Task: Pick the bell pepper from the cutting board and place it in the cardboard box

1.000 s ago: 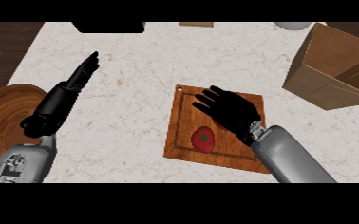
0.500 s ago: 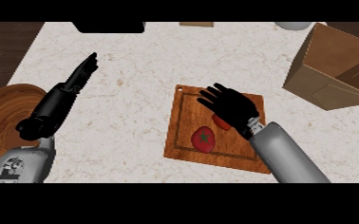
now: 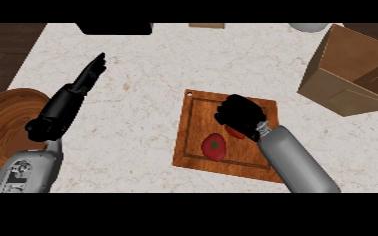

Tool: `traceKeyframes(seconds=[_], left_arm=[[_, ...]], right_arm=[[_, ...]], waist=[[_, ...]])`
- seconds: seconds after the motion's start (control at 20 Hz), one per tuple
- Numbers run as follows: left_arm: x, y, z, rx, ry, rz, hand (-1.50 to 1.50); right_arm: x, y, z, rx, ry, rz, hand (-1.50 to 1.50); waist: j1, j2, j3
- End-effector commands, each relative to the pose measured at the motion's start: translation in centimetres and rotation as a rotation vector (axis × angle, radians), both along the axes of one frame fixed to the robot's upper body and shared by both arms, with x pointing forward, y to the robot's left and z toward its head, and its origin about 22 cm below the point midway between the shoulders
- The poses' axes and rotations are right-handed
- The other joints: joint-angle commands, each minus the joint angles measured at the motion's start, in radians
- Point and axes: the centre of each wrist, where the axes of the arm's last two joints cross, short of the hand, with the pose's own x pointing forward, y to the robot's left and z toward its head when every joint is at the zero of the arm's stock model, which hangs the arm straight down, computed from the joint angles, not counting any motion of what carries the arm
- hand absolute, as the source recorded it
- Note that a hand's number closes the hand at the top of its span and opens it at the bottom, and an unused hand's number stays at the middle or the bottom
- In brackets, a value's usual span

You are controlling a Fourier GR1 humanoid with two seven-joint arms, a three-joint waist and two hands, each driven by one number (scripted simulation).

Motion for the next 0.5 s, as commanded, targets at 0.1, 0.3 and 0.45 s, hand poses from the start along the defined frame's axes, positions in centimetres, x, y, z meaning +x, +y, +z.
traceKeyframes(seconds=[0.1, 0.3, 0.45], left_arm=[[-0.5, -1.2, -0.4, -0.002, -0.011, -0.004, 0.0], [0.6, -1.6, 0.8, 0.019, -0.005, -0.016, 0.0], [-1.5, -1.4, -0.9, -0.002, -0.004, 0.005, 0.0]], right_arm=[[0.0, -0.3, -2.9, 0.08, -0.08, 0.084, 1.5], [0.9, -0.1, -1.3, 0.117, -0.126, 0.135, 1.5], [0.0, -1.5, -2.1, 0.251, -0.01, -0.03, 1.5]], waist=[[0.007, 0.002, 0.002], [0.0, 0.002, 0.002], [-0.001, 0.001, 0.002]])
